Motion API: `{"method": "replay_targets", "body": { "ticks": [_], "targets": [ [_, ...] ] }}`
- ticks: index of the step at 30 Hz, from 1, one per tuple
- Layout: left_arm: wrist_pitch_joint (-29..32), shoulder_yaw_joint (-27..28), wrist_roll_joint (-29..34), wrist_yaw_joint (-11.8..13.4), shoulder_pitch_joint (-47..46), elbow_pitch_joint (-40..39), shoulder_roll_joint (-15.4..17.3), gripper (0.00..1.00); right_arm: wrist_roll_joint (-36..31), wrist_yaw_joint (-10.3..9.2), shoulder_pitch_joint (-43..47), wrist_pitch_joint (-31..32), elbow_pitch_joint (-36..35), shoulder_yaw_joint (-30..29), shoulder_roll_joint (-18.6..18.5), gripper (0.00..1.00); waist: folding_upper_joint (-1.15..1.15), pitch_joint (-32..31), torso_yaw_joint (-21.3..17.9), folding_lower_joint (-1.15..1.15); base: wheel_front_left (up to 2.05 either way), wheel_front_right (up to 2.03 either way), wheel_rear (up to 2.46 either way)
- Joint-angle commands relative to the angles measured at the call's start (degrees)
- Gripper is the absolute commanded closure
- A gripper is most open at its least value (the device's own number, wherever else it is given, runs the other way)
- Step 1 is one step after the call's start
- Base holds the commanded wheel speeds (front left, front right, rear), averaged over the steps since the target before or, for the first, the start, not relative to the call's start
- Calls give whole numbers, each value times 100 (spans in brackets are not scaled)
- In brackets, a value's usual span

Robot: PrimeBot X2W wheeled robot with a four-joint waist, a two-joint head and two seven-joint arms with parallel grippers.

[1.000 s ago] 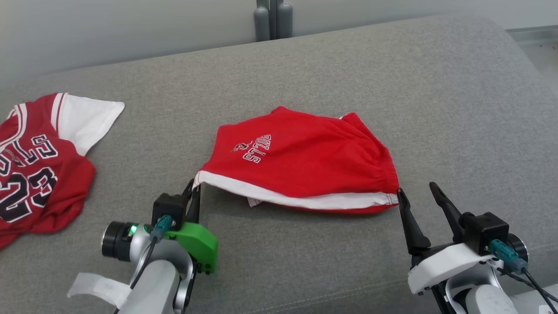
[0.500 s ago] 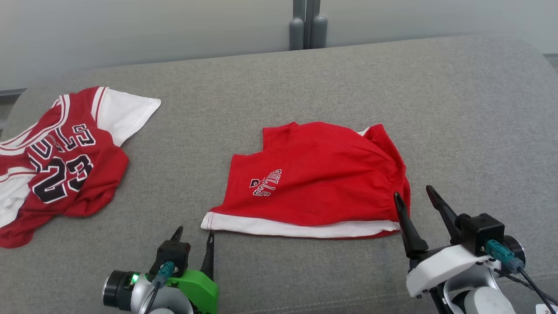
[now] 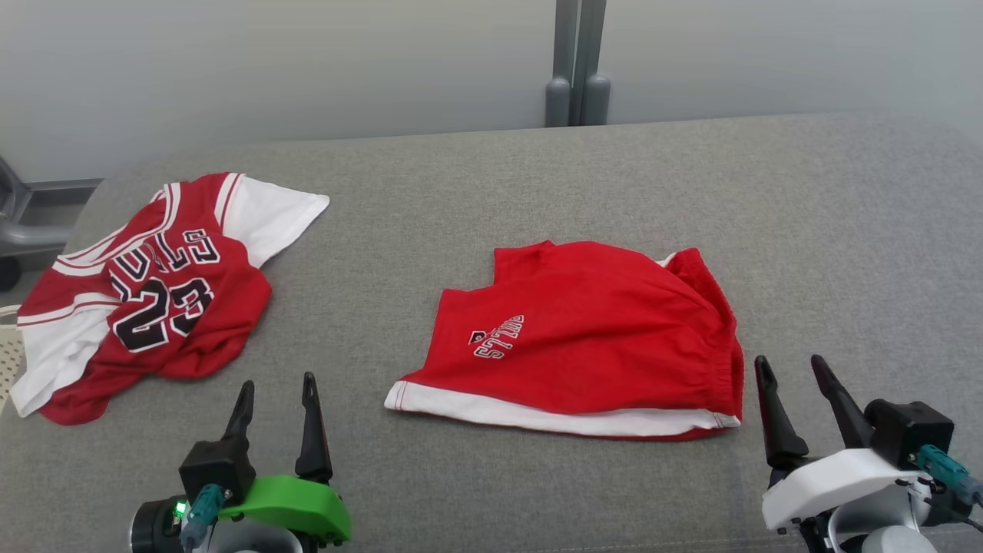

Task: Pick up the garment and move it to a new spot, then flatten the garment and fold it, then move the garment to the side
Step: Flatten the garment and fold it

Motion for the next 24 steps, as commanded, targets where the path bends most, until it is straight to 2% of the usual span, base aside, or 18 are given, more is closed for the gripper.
{"method": "replay_targets", "body": {
  "ticks": [1,6,12,18,24],
  "targets": [
    [-51,125,-52,-23,139,-172,-50,0,165,-2,66,-118,85,-77,-11,0,0,-174,188,0,0,0,0],
    [-48,513,-26,-244,395,-625,-219,0,415,-2,128,-385,369,-171,-11,0,0,-366,383,0,0,0,0],
    [-49,819,103,-522,756,-680,-290,0,476,-2,277,-581,642,-26,-15,0,0,-587,553,0,0,0,0],
    [-45,867,234,-663,1015,-484,-143,0,248,-2,405,-657,728,82,-15,0,0,-733,668,0,0,0,0],
    [30,684,366,-836,1131,-347,74,0,-48,-2,482,-565,725,46,-14,0,0,-763,761,0,0,0,0]
  ]
}}
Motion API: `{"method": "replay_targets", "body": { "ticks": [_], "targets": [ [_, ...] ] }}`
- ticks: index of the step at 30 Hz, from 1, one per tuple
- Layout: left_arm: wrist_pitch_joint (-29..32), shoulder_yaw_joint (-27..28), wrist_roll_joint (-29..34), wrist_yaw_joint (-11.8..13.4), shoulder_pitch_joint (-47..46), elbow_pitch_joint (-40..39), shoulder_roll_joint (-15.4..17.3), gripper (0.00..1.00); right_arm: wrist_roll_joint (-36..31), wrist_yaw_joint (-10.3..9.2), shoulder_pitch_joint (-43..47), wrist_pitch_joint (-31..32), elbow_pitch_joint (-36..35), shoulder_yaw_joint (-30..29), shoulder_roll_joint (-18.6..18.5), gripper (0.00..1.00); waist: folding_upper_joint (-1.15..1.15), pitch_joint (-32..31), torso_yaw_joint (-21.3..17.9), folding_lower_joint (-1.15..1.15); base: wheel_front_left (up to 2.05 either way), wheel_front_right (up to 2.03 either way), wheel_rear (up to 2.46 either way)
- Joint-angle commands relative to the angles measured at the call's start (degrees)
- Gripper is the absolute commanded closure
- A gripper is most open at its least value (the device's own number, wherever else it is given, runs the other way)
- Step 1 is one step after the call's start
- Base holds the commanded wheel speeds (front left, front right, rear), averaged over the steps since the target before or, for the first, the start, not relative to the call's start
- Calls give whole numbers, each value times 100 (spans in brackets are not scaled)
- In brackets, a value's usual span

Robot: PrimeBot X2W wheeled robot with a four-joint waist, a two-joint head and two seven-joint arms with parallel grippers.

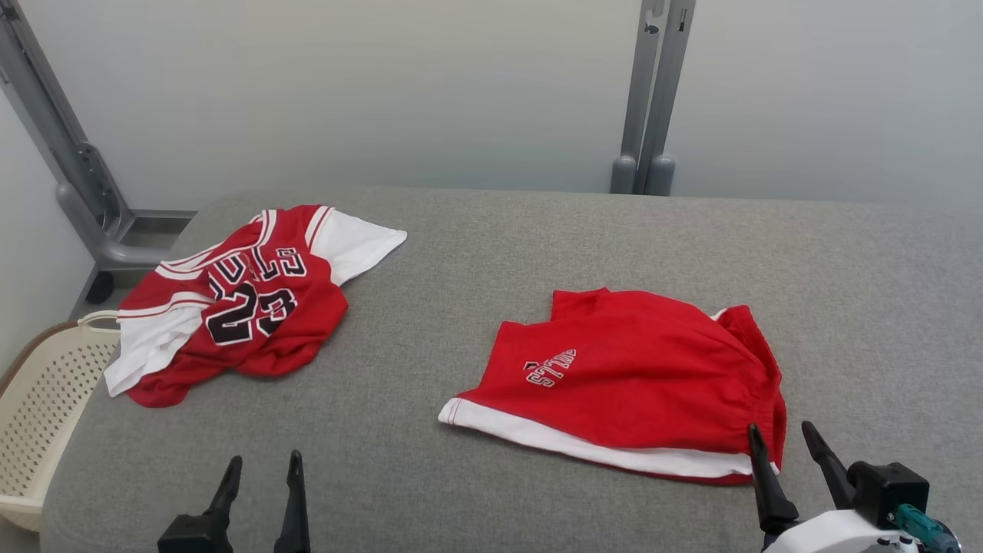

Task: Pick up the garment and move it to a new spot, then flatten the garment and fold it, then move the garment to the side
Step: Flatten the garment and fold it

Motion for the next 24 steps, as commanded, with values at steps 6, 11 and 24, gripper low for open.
{"method": "replay_targets", "body": {
  "ticks": [6,11,24],
  "targets": [
    [178,-160,38,-205,136,35,195,0,-290,-2,164,258,-30,6,-16,0,0,18,11,0,0,0,0],
    [245,-151,0,-133,136,-9,203,0,-430,-2,178,461,-132,58,-15,0,0,58,-35,0,0,0,0],
    [250,-184,-115,-90,2,18,121,0,-489,-2,140,580,-236,73,-16,0,0,123,-152,0,0,0,0]
  ]
}}
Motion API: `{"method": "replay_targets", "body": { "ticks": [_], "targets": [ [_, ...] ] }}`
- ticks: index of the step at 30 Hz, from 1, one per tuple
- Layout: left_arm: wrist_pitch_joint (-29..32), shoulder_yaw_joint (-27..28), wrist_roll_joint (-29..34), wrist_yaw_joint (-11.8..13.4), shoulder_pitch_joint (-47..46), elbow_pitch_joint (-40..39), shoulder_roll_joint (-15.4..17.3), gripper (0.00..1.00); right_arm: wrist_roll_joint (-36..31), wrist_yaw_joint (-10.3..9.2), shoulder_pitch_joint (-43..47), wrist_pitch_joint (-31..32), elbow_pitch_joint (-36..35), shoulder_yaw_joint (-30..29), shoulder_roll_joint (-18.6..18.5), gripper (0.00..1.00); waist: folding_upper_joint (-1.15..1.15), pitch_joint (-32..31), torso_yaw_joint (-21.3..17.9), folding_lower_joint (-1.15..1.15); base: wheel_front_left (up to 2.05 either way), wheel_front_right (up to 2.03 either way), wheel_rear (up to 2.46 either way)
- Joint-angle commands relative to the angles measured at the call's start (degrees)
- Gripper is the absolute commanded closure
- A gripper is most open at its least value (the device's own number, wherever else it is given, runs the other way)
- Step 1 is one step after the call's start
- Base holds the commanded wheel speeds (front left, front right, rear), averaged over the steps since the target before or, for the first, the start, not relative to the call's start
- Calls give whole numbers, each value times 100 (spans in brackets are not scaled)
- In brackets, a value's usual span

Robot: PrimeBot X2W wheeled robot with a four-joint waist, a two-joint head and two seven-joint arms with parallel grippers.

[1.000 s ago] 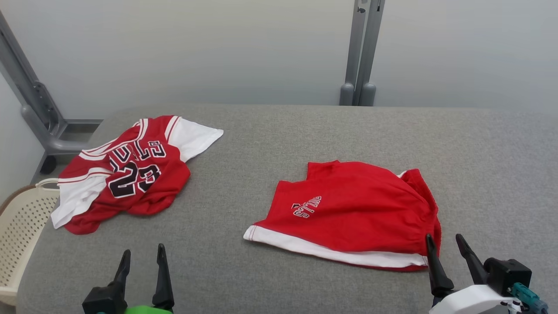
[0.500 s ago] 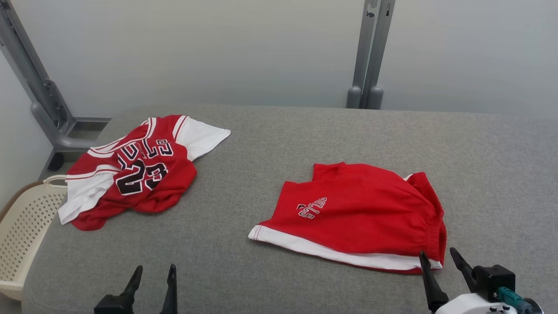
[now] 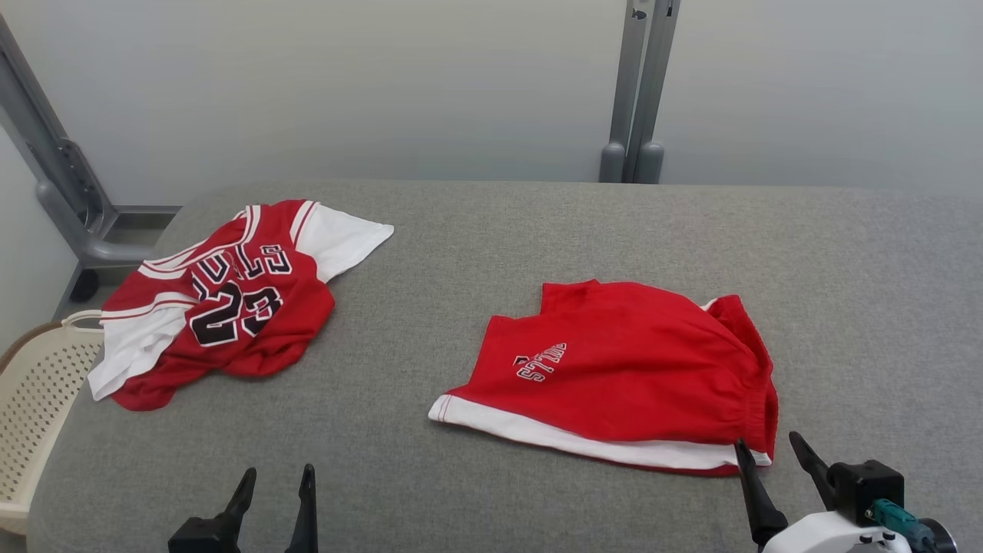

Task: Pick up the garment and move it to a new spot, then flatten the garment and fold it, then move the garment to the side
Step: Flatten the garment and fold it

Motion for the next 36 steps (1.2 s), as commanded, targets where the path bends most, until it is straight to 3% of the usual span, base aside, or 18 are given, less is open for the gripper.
{"method": "replay_targets", "body": {
  "ticks": [1,5,9,17,22,31,36],
  "targets": [
    [20,-9,-37,42,-74,13,-4,0,-47,-2,9,13,-31,5,-15,0,0,9,-10,0,0,0,0],
    [127,-51,-104,-40,-216,-27,-21,0,-32,-2,-71,129,-120,0,-15,0,0,45,-18,0,0,0,0],
    [391,-194,-209,-265,-503,-20,-50,0,49,-2,-115,729,-223,153,-16,0,0,90,10,0,0,0,0],
    [1659,-714,-314,-624,-1458,396,-234,0,-208,-3,-382,2267,-597,-97,-16,0,0,305,-56,0,0,0,0],
    [2250,-960,-456,-769,-2040,883,-478,0,-410,-3,-656,2914,-644,-284,-16,0,0,521,-142,0,0,0,0],
    [2769,-1119,-634,-672,-2840,1717,-779,0,-570,-3,-1123,3371,-603,-169,-16,0,0,1029,-329,0,0,0,0],
    [2801,-1112,-637,-435,-3172,2100,-844,0,-666,-3,-1331,3428,-501,-136,-15,0,0,1262,-355,0,0,0,0]
  ]
}}
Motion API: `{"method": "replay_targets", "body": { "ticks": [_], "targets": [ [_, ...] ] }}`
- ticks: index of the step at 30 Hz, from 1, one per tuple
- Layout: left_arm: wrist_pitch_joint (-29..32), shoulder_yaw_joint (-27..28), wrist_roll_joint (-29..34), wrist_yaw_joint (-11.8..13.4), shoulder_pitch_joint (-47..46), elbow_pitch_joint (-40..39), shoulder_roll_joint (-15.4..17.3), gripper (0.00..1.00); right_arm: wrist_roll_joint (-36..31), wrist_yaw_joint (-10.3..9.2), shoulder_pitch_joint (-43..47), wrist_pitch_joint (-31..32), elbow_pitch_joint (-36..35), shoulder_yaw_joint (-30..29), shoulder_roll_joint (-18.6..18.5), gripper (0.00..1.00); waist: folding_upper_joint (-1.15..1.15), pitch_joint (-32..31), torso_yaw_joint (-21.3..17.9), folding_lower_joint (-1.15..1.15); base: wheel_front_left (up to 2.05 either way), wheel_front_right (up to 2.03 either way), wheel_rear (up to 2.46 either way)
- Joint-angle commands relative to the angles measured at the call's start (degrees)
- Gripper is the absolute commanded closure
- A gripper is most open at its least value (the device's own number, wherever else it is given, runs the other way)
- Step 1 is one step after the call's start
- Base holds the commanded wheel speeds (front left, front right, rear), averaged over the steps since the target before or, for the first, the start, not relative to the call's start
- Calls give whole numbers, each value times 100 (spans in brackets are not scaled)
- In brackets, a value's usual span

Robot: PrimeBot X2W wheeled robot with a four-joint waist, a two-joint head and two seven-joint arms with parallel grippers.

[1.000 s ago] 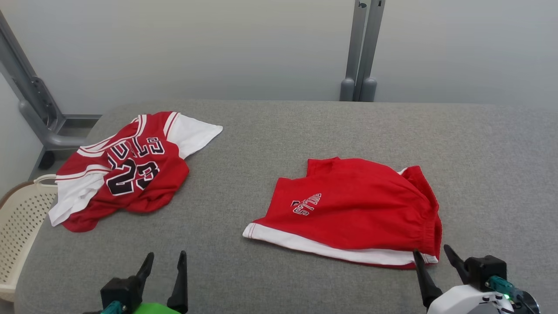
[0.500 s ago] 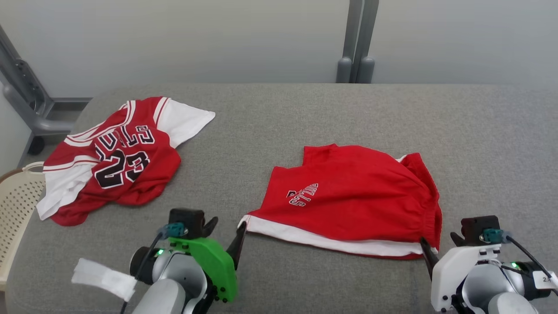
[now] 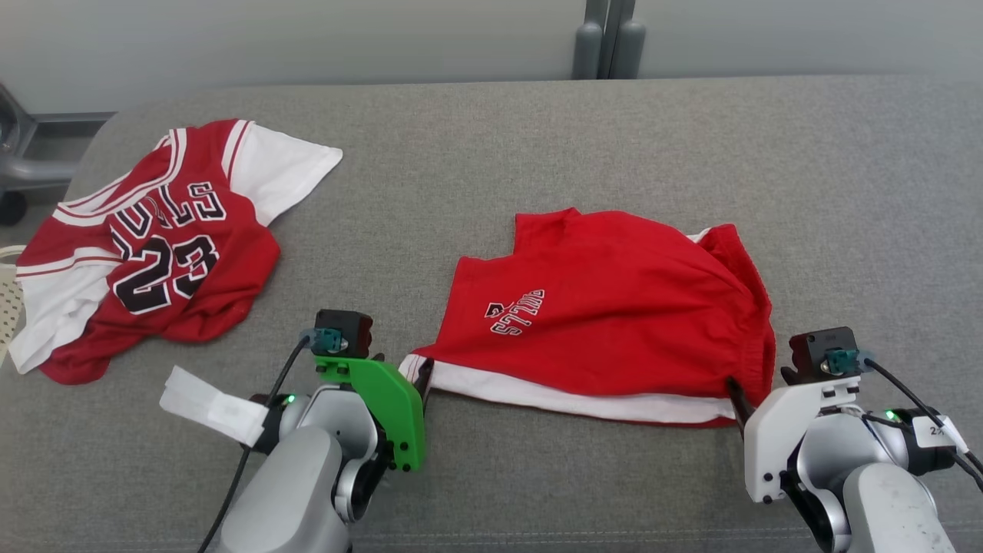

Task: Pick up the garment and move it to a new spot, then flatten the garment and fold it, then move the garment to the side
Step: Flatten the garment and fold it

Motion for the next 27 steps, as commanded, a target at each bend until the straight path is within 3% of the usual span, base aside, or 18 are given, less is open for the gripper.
{"method": "replay_targets", "body": {
  "ticks": [1,2,9,16,18,19,20,24,25,27],
  "targets": [
    [-15,2,67,104,-211,115,-5,0,-48,-4,-130,-1,32,13,-16,0,0,205,-55,0,0,0,0],
    [39,-52,149,211,-342,294,-8,0,-80,-4,-210,17,77,46,-14,0,0,309,-64,0,0,0,0],
    [157,-113,75,262,-553,673,-31,4,-22,-4,-322,126,242,181,-13,0,0,480,-31,0,0,0,0],
    [246,-195,-86,292,-441,884,-52,0,188,-4,-77,322,229,291,-34,0,0,408,57,0,0,0,0],
    [164,-219,-102,209,-432,870,-54,12,196,-4,-31,351,208,303,-44,0,0,380,52,0,0,0,0],
    [148,-223,-124,174,-427,876,-55,45,199,-4,-15,358,198,307,-51,0,0,368,47,0,0,0,0],
    [102,-236,-132,153,-430,876,-56,53,208,-4,0,368,187,311,-51,0,0,358,38,0,0,0,0],
    [-85,-309,-168,-1,-514,853,-65,72,203,-4,27,376,165,331,-52,0,0,341,-2,0,0,0,0],
    [-127,-314,-195,-29,-536,867,-66,96,202,-4,26,368,168,343,-54,0,0,338,-13,0,0,0,0],
    [-174,-340,-235,-47,-569,915,-70,100,227,-4,16,357,186,376,-53,4,0,333,-35,0,0,0,0]
  ]
}}
